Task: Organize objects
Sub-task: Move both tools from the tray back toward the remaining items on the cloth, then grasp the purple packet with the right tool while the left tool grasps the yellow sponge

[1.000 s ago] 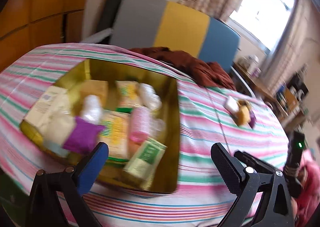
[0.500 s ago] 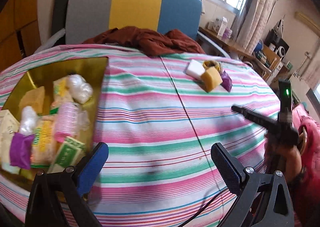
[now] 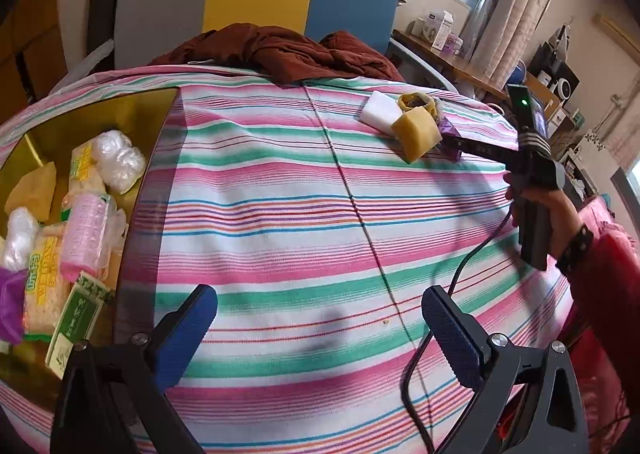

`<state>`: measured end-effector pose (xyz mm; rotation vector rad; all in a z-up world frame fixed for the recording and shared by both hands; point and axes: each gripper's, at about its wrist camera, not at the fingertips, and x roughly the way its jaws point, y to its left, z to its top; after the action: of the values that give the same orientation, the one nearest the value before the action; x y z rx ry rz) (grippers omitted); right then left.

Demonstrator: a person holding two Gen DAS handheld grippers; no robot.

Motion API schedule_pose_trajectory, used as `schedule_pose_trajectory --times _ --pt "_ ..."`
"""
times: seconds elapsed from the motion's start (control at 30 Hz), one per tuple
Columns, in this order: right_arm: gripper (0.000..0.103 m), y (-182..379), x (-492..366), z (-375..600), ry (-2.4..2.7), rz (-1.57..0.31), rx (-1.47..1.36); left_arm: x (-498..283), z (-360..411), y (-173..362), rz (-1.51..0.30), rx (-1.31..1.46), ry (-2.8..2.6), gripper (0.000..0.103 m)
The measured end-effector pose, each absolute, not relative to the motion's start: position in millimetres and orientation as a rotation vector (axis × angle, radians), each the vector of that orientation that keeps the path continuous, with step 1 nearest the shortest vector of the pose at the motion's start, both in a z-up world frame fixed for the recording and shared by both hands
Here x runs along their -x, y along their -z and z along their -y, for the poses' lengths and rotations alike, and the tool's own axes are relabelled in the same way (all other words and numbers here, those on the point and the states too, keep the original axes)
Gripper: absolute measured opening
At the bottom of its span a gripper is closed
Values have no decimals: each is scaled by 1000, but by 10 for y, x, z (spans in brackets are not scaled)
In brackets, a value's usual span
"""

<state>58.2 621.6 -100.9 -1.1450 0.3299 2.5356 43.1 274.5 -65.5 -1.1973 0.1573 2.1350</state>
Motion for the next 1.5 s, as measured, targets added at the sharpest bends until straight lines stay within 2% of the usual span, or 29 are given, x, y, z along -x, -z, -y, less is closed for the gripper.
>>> schedule_pose_trajectory --times 0.1,0.2,0.37,0.5,0.57,0.67,0.8,0.87,0.97,1.17,1.37,1.5 --pt "47 1037 -555 -6321 -2569 -427 1129 -393 -2803 663 -170 1199 -2138 103" --pt "40 1039 -573 -6313 -2591 -447 1109 -340 -2913 668 -176 1193 -2136 103" --pt "19 1056 -687 -6243 -2582 -476 1111 -249 -3231 686 -212 1158 -2121 103" --pt "20 982 -849 -6156 -2601 -473 1065 -160 -3583 691 -255 1107 -2103 103" --pt "45 873 -825 -6157 -2590 -393 1030 -118 -3731 699 -270 1093 -2094 103" --pt "57 783 -689 -6190 -2626 -291 1041 -65 -3900 699 -276 1086 -2079 103" --pt "56 905 -453 -6283 -2604 -220 1142 -5 -3995 703 -295 1079 -2086 103" --pt "40 980 -419 -6336 -2655 -305 1159 32 -4043 709 -295 1088 -2085 103" --pt "37 1006 -492 -6324 -2645 -359 1132 97 -4126 679 -293 1073 -2100 103" --pt "35 948 -934 -6167 -2566 -478 1021 161 -4493 646 -379 932 -2117 103" --pt "35 874 -1276 -5995 -2528 -506 887 113 -5020 749 -635 722 -2101 103" --pt "35 919 -1268 -6024 -2493 -542 879 124 -5199 903 -726 668 -2065 101"
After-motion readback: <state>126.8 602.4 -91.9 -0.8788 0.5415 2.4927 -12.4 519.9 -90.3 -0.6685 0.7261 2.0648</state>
